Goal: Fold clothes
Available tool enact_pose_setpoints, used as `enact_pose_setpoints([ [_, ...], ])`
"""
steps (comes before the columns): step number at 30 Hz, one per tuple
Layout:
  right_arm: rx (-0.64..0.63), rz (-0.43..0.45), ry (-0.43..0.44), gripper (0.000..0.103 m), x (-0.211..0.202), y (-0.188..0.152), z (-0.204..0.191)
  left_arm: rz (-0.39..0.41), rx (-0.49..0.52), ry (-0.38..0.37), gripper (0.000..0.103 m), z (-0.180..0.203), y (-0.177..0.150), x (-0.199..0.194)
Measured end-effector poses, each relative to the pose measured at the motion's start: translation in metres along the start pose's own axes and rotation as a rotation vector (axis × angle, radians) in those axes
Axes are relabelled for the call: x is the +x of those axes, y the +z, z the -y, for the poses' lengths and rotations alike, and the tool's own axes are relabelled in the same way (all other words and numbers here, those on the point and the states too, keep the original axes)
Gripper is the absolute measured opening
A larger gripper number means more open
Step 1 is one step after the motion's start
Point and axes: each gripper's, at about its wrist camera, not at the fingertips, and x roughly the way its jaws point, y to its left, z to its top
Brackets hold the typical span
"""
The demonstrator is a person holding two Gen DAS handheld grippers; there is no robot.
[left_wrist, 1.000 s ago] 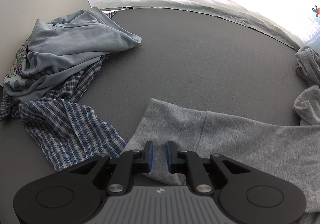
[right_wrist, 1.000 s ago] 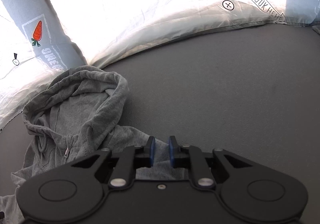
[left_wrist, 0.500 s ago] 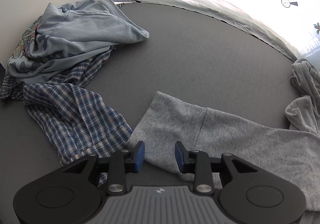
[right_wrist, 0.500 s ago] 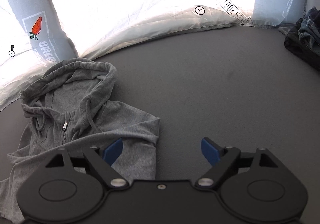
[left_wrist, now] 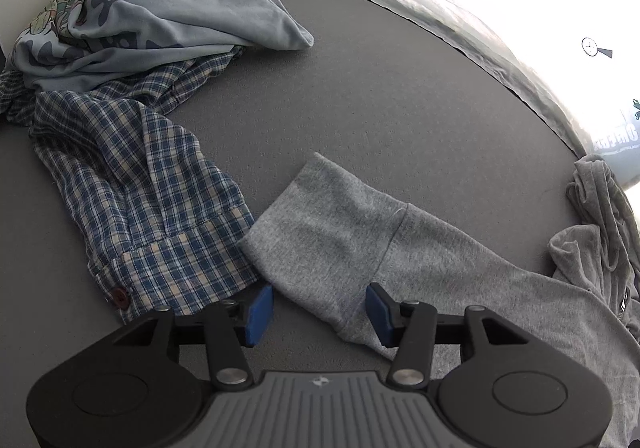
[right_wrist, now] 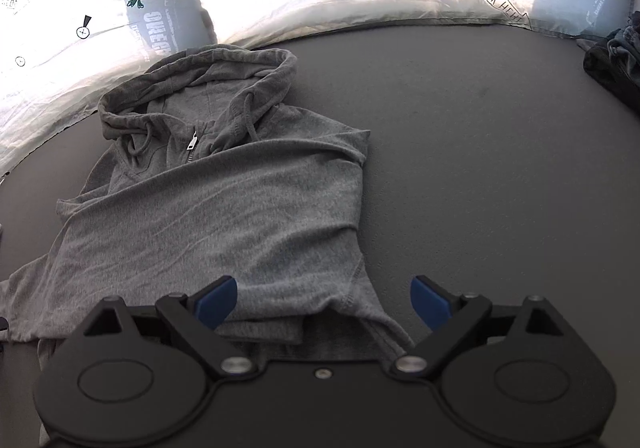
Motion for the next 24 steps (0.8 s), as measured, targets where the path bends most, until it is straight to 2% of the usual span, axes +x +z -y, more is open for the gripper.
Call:
enact_pose_setpoints([
  [3,-0.019,-0.01,0.001,0.097,0.001,-0.001,-0.004,-0.003,0.021,0.02,0.047,0.007,0.002,0.002],
  [7,-0.008,-0.04,0.012,0.099,0.006,-0.006,-0.004,-0.001,0.027,0.058,0.022,0.011,0.002,0.001],
  [10,-0.002,-0.06,0.015,0.101,0.01,-0.01,-0.002,0.013,0.016,0.038,0.006,0.007,0.002,-0.004],
  [17,-0.01,-0.072,0.017,0.101,0.014,-0.012,-0.002,0.1,0.034,-0.104,0.004,0.025,-0.001,-0.037],
  [20,-0.006,-0.07,0.022,0.101,0.014,-0.012,0.0,0.139,0.095,-0.184,0.001,0.051,-0.001,-0.054],
  [24,0.008,-0.065,0.033,0.101,0.013,-0.012,0.003,0.16,0.234,-0.307,0.001,0.1,-0.01,-0.072],
])
